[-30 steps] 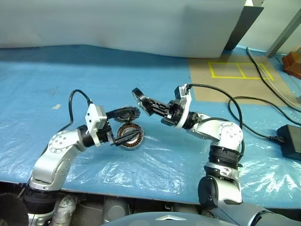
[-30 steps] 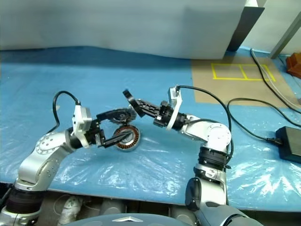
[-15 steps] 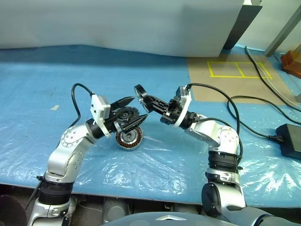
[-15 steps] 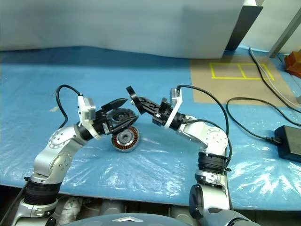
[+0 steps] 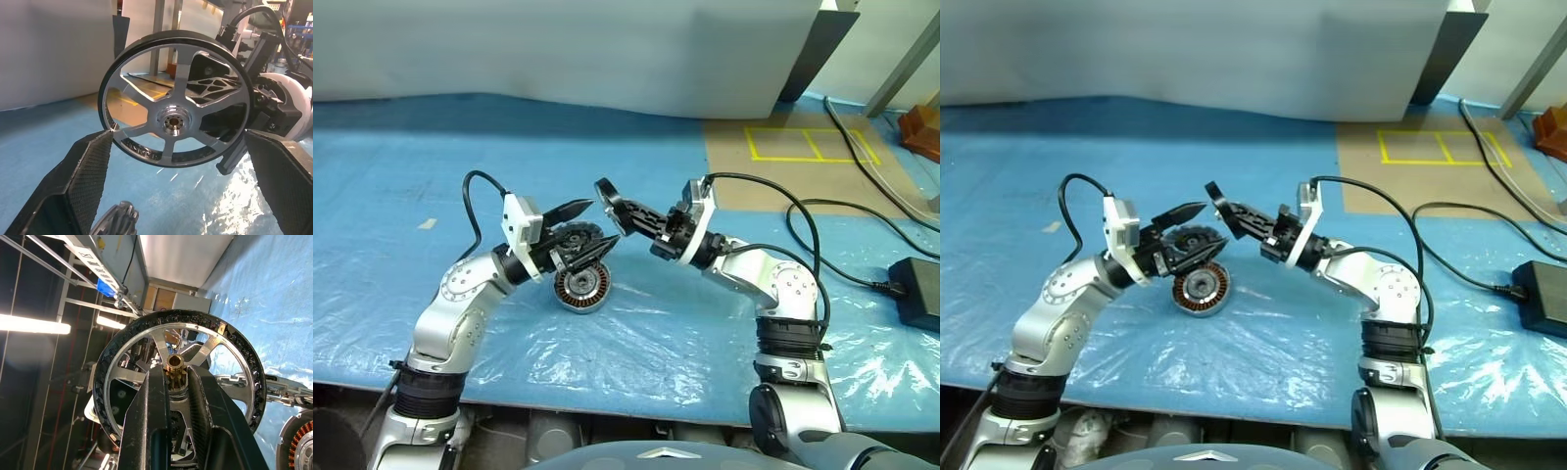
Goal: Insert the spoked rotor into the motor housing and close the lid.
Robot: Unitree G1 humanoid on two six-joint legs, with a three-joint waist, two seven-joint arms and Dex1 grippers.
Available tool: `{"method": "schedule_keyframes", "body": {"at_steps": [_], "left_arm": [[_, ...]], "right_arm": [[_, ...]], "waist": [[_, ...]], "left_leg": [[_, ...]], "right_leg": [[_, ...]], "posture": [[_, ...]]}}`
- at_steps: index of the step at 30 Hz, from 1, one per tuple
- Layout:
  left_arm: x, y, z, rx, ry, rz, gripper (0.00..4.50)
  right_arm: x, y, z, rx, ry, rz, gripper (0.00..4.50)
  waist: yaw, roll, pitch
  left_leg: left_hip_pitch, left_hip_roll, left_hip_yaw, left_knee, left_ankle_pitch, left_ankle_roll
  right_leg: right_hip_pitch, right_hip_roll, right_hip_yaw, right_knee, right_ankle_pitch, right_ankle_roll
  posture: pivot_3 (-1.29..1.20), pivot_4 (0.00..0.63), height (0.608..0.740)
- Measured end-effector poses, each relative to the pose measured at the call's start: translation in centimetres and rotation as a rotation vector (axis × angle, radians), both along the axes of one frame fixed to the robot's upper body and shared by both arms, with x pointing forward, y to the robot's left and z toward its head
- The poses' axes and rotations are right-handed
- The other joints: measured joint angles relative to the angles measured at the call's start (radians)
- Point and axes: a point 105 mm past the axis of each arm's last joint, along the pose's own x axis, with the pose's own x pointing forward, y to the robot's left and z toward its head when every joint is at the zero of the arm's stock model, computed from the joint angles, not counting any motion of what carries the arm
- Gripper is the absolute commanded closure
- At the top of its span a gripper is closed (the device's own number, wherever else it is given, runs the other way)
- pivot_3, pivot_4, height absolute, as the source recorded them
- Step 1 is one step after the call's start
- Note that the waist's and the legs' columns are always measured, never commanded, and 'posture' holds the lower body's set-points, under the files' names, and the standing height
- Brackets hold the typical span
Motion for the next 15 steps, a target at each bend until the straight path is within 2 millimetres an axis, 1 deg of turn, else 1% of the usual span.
{"method": "schedule_keyframes", "body": {"at_steps": [3,7,15], "left_arm": [[0.1,0.0,0.1,0.003,0.0,0.003,0.0],[0.6,-0.6,1.3,-0.014,-0.034,0.0,0.0],[0.6,-0.8,1.3,0.003,-0.039,-0.003,0.0]], "right_arm": [[0.1,-0.1,0.0,-0.006,-0.001,-0.005,4.33],[0.0,0.1,-0.1,-0.017,0.0,0.001,4.33],[0.1,0.0,-0.1,-0.024,-0.003,-0.004,4.33]], "waist": [[0.0,0.0,0.0],[0.0,0.0,0.0],[0.0,0.0,0.0]], "left_leg": [[0.0,0.0,0.0,0.0,0.0,0.0],[-0.001,0.0,-0.001,0.0,0.0,0.0],[-0.002,-0.001,-0.002,0.0,0.0,0.0]], "right_leg": [[0.0,0.0,0.0,0.0,0.0,0.0],[0.0,0.0,0.0,0.0,0.0,0.0],[0.0,0.0,0.0,0.0,0.0,0.001]], "posture": [[0.0,0.15,0.74],[0.0,0.15,0.74],[0.0,0.15,0.74]]}}
